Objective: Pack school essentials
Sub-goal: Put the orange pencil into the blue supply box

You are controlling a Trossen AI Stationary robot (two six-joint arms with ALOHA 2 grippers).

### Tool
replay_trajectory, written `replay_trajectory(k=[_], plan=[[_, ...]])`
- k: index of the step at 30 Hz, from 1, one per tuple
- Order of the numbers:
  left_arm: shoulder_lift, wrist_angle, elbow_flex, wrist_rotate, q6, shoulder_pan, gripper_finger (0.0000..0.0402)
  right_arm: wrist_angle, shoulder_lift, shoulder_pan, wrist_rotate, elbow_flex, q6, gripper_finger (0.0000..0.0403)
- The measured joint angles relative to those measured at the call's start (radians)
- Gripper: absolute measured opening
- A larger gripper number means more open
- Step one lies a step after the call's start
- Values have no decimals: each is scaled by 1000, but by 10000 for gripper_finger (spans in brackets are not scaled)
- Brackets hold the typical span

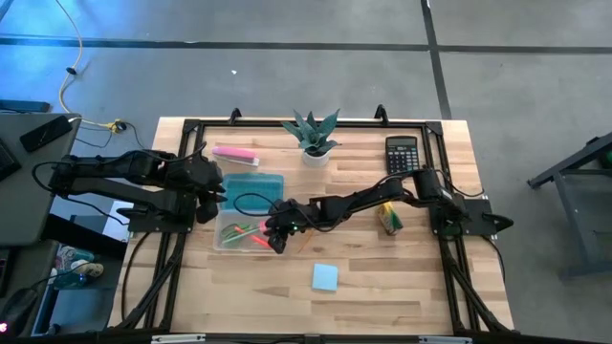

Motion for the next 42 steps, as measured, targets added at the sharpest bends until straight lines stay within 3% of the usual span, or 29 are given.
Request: replay_trajectory(k=[7, 15, 30, 42], plan=[[0, -1, 0, 0, 0, 0, 117, -4, -8, -25, -65, -1, 70, 156], [0, -10, 0, 1, -19, 0, 117, -58, -58, -45, -65, -1, 104, 156], [0, -45, 0, 0, -26, 0, 117, -417, -248, -48, 76, -1, 124, 156], [0, -47, 0, -2, -26, 0, 117, -749, -335, -82, 94, -1, 42, 156]])
